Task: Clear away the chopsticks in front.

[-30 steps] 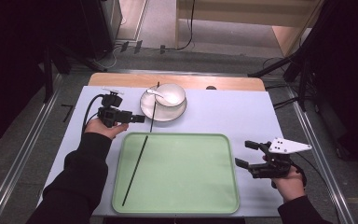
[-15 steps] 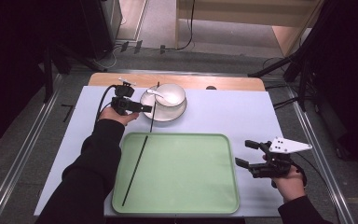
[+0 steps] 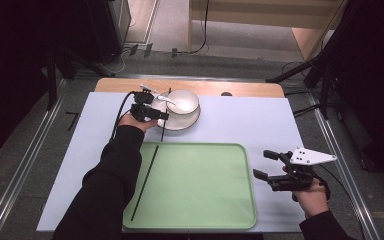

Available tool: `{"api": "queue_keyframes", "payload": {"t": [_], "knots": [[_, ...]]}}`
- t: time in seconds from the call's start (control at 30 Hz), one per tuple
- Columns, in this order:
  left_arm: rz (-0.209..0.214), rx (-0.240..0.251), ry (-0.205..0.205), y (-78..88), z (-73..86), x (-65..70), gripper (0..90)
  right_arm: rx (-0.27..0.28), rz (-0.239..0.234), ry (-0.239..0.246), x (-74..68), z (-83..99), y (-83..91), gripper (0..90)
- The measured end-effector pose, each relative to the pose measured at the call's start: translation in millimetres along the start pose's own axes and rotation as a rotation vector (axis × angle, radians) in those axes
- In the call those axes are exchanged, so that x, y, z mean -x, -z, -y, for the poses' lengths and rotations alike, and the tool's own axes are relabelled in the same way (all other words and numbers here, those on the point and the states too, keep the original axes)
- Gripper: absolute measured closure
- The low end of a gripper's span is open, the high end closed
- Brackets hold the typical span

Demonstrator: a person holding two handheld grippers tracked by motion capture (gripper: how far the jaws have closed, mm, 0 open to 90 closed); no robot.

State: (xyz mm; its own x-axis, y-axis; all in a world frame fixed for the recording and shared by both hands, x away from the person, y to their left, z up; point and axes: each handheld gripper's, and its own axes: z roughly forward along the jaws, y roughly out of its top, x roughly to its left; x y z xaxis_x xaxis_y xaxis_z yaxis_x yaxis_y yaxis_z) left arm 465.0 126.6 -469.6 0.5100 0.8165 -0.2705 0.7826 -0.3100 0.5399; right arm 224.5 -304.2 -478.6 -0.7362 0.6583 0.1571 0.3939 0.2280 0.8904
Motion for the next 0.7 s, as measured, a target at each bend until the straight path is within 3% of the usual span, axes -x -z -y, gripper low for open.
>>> {"api": "queue_keyframes", "payload": {"t": [0.27, 0.4, 0.53, 0.7], "knots": [[-0.015, -0.028, 0.033, -16.2, 1.3, -4.9, 57.3, 0.002, -0.001, -0.002, -0.1, -0.3, 0.7, 21.0], [-0.024, -0.032, 0.052, -21.8, 1.7, -5.8, 64.6, 0.004, -0.003, 0.003, 0.0, -0.9, 0.3, 21.0], [-0.051, -0.004, 0.111, -21.5, 0.2, -10.1, 73.8, 0.006, -0.002, 0.003, 0.3, -1.0, 0.6, 21.0], [-0.075, -0.018, 0.144, -23.6, 0.3, -13.6, 81.5, 0.008, -0.001, 0.005, -0.2, -1.1, 1.4, 21.0]]}}
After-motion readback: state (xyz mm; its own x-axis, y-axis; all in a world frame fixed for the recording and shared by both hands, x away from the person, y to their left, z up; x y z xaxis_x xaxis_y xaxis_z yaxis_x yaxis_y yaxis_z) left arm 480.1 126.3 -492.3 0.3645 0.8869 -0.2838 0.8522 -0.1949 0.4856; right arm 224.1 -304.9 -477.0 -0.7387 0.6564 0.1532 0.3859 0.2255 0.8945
